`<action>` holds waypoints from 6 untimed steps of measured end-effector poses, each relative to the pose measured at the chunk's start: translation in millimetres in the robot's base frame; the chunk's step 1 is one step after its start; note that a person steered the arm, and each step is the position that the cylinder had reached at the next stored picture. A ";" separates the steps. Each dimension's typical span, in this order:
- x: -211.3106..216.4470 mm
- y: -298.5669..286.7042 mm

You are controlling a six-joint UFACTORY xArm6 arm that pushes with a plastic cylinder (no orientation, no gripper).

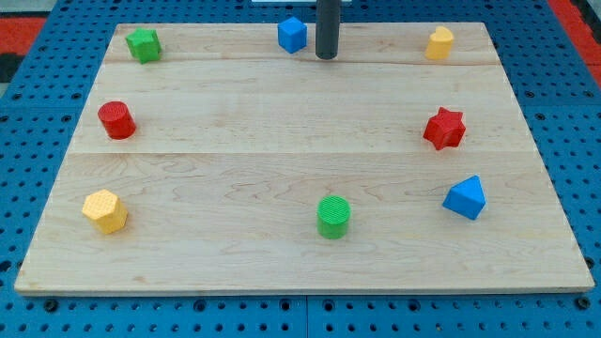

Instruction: Nudge the yellow heart up a bit

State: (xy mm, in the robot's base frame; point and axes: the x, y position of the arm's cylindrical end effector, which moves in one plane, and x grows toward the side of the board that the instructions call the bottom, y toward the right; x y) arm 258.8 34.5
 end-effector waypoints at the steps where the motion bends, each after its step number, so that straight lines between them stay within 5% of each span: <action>1: 53.8 12.6; 3: 66.4 166.0; 6: -32.3 218.2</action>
